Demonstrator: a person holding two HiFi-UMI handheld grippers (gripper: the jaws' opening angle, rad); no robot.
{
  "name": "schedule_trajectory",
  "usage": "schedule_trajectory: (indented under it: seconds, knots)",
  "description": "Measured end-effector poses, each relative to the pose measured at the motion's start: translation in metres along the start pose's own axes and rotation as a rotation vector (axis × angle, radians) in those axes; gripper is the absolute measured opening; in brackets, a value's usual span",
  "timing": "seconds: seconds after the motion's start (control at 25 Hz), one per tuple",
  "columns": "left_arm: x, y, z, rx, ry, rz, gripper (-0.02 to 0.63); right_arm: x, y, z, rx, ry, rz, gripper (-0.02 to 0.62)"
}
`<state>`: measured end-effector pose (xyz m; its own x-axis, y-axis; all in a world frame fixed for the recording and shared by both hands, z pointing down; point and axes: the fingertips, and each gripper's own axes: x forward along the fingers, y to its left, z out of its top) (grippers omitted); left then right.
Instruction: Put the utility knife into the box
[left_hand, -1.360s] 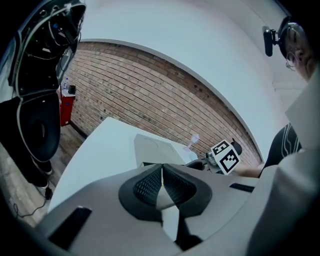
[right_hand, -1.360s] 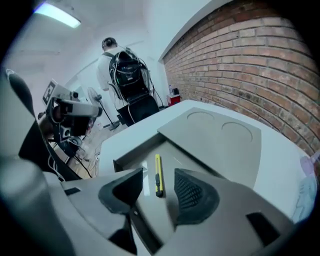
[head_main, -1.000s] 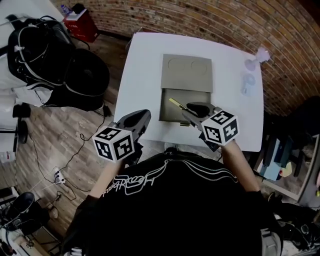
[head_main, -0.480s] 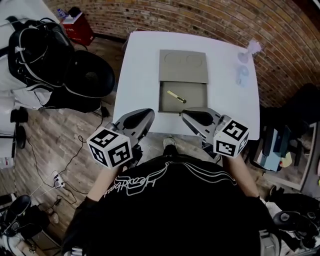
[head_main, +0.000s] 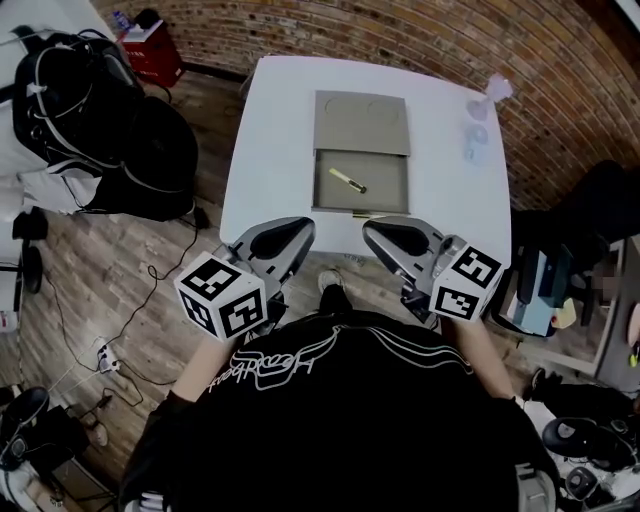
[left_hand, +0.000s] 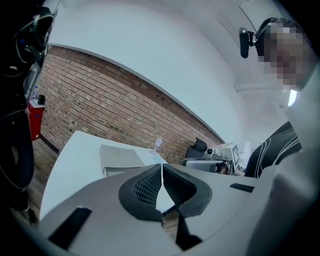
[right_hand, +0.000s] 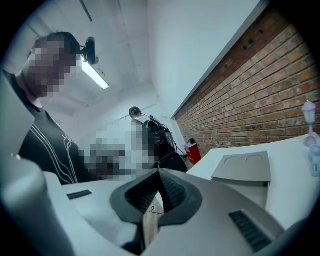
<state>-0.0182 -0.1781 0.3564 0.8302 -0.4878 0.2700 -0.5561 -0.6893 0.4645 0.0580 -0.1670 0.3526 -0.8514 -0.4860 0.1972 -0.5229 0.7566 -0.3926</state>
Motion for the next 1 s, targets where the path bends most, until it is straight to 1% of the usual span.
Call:
schedule_trajectory:
  seconds: [0.16,0.48,0.72,1.0]
  knots:
    - [-0.003,-0.006,0.001,0.014,0.01,-0.004,0.035,-0.002,0.001,0.002,0.031,-0.016,-0.004,0.002]
    - [-0.004,-0.014,0.005,0.04,0.019,0.004,0.035,-0.002,0.003,0.002,0.011,-0.01,0.01,0.002]
    - [-0.006,-0.009,0.004,0.039,0.026,0.032,0.035,0.001,0.002,-0.002,0.001,0.002,0.024,0.002]
    - [0.002,0.001,-0.001,0.023,0.042,0.043,0.035,0.006,-0.009,-0.01,0.007,0.024,0.02,0.002]
